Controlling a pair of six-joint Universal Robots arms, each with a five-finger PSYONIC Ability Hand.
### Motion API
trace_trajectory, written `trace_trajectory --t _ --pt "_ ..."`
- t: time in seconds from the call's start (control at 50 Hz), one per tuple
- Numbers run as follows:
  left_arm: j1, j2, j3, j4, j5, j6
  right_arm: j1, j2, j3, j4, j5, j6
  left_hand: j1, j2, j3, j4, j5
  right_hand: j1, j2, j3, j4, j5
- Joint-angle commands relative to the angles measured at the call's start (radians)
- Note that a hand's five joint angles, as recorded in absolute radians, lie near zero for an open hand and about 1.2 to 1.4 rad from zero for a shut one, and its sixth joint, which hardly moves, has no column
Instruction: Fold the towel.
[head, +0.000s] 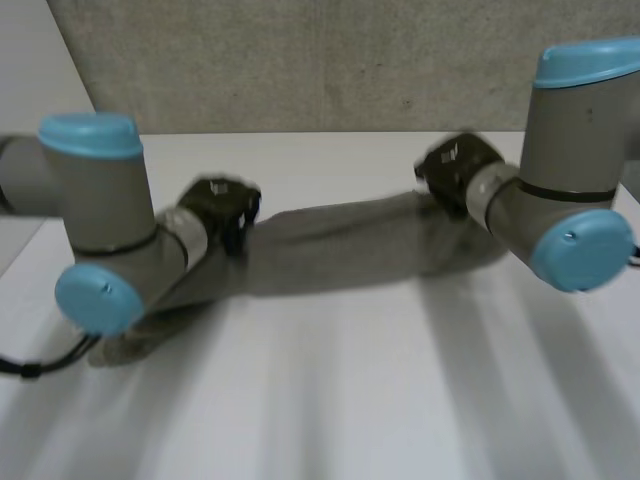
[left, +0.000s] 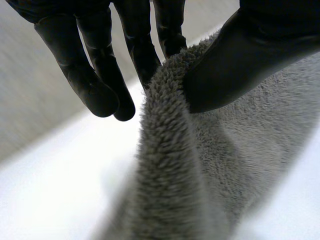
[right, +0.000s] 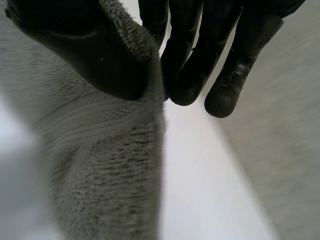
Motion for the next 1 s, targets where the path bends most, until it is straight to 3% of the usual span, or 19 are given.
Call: trace_trajectory --t 0.02,0.04,0.08,0.12,0.2,0.3,0.42,0.48,0.54,0.64,0.88,1.0 --pt "0.028 -0.003 0.339 0.172 -0.088 -0.035 0.021 -0.059 -0.012 -0.561 0.115 0.011 -0.128 -0.251 -0.217 -0.186 -0.388 0.075 0.067 0.066 0.064 0.056" --pt "0.028 -0.003 0.339 0.173 -0.088 -0.035 0.021 -0.06 -0.012 -0.562 0.115 0.011 -0.128 -0.251 -0.217 -0.186 -0.388 0.075 0.067 0.066 0.064 0.056" --pt "0.06 0.02 0.417 0.281 -0.109 -0.094 0.021 -0.177 0.074 -0.748 0.119 0.012 -0.128 -0.251 -0.217 -0.186 -0.388 0.075 0.067 0.066 0.064 0.056" --pt "0.072 0.034 0.449 0.318 -0.11 -0.131 0.019 -0.219 0.097 -0.764 0.103 0.012 -0.128 -0.251 -0.217 -0.186 -0.388 0.075 0.067 0.066 0.064 0.056" --pt "0.085 0.034 0.525 0.343 -0.093 -0.18 0.021 -0.224 0.083 -0.662 0.066 0.009 -0.128 -0.251 -0.217 -0.186 -0.388 0.075 0.067 0.066 0.064 0.056" --pt "0.083 -0.038 0.625 0.205 -0.021 -0.148 0.014 -0.172 0.039 -0.372 0.021 0.008 -0.128 -0.251 -0.217 -0.186 -0.388 0.075 0.067 0.066 0.064 0.056" --pt "0.062 -0.09 0.58 0.098 -0.002 -0.078 0.021 -0.135 0.063 -0.26 0.018 0.004 -0.128 -0.251 -0.217 -0.186 -0.388 0.075 0.067 0.066 0.064 0.056" --pt "0.046 -0.107 0.348 0.043 0.01 -0.006 0.008 -0.132 0.126 -0.234 0.02 0.004 -0.128 -0.251 -0.217 -0.186 -0.388 0.075 0.067 0.066 0.064 0.056" --pt "0.046 -0.103 0.255 0.053 0.021 0.014 0.005 -0.13 0.209 -0.232 0.015 0.004 -0.128 -0.251 -0.217 -0.186 -0.388 0.075 0.067 0.066 0.064 0.056" --pt "0.029 -0.046 -0.085 0.189 0.048 0.074 0.004 -0.13 0.344 -0.237 0.015 0.004 -0.128 -0.251 -0.217 -0.186 -0.388 0.075 0.067 0.066 0.064 0.056" --pt "-0.058 0.138 -0.423 0.306 0.052 0.108 -0.032 -0.248 0.483 -0.195 0.04 0.001 -0.128 -0.251 -0.217 -0.186 -0.388 0.075 0.067 0.066 0.064 0.056" --pt "-0.158 0.209 -0.527 0.331 0.047 0.108 -0.076 -0.287 0.537 -0.145 0.052 -0.002 -0.128 -0.251 -0.217 -0.186 -0.388 0.075 0.067 0.066 0.064 0.056"
